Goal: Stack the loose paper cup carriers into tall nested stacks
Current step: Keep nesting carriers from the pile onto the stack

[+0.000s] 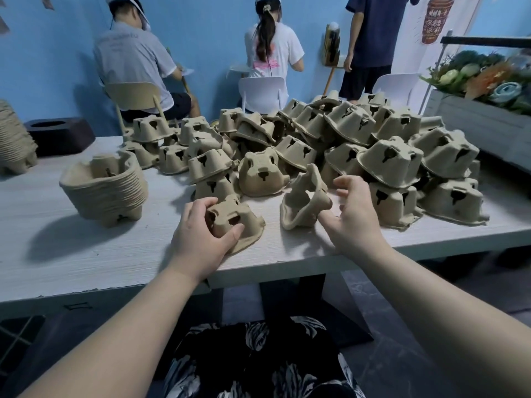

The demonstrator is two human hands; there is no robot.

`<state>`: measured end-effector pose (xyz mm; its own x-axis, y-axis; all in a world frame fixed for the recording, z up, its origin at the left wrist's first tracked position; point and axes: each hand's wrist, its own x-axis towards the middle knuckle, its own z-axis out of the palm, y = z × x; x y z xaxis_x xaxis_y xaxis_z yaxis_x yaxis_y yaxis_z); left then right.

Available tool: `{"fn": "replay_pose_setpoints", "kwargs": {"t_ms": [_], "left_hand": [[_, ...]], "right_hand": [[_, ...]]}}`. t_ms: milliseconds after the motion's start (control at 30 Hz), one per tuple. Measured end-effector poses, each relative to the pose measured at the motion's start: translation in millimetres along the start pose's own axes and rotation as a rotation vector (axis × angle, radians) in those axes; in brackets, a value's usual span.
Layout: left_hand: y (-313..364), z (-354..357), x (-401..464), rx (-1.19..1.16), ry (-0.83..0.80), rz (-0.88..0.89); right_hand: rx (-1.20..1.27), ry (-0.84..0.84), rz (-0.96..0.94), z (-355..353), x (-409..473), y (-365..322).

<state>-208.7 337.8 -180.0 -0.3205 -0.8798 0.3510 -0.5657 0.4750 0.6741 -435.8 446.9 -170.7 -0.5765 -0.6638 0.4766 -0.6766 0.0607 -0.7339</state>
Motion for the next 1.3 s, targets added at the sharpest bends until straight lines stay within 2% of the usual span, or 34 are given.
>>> {"fn": "replay_pose_setpoints", "kwargs": {"t_ms": [67, 233, 367, 467, 567, 633, 733, 867, 1000, 1133, 1300], "left_hand": [[-0.5, -0.1, 0.0, 0.0, -0.003, 0.0], [-1.2, 0.0, -0.2, 0.0, 0.023, 0.0], [0.1, -2.4, 2.1, -0.129, 0.057, -0.051], [12.2, -7.3, 7.4, -0.323, 0.107, -0.105], [28.3, -10.2, 19.0, -0.555, 0.051, -0.166], [33.1, -10.7, 25.9, -0.625, -0.015, -0.253], [29.6, -12.2, 30.8, -0.603, -0.078, -0.346], [22.0, -19.6, 35.0, -0.575, -0.017, -0.38], [14.9, -29.9, 34.7, -0.625, 0.034, -0.328], [12.4, -29.8, 31.4, -0.572, -0.047, -0.204], [11.3, -13.1, 24.7, -0.586, -0.067, -0.215]], "right_hand": [[-0.054, 0.016, -0.124, -0.8, 0.4, 0.1], [-0.193, -0.114, -0.336, 2.4, -2.8, -0.3], [-0.127, -0.081, -0.216, 2.8, -2.2, 0.6], [-0.217, -0.107, -0.229, 4.9, -3.6, 1.2], [-0.275, -0.128, -0.231, 6.5, -4.7, 1.3], [-0.277, -0.134, -0.233, 5.9, -4.3, 1.9], [-0.264, -0.143, -0.236, 6.5, -4.3, 2.8], [-0.242, -0.133, -0.233, 6.9, -4.8, 2.8], [-0.218, -0.101, -0.227, 7.1, -4.9, 3.5], [-0.213, -0.054, -0.237, 9.1, -4.2, 6.6], [-0.179, 0.043, -0.286, 11.2, -4.7, 9.3]]}}
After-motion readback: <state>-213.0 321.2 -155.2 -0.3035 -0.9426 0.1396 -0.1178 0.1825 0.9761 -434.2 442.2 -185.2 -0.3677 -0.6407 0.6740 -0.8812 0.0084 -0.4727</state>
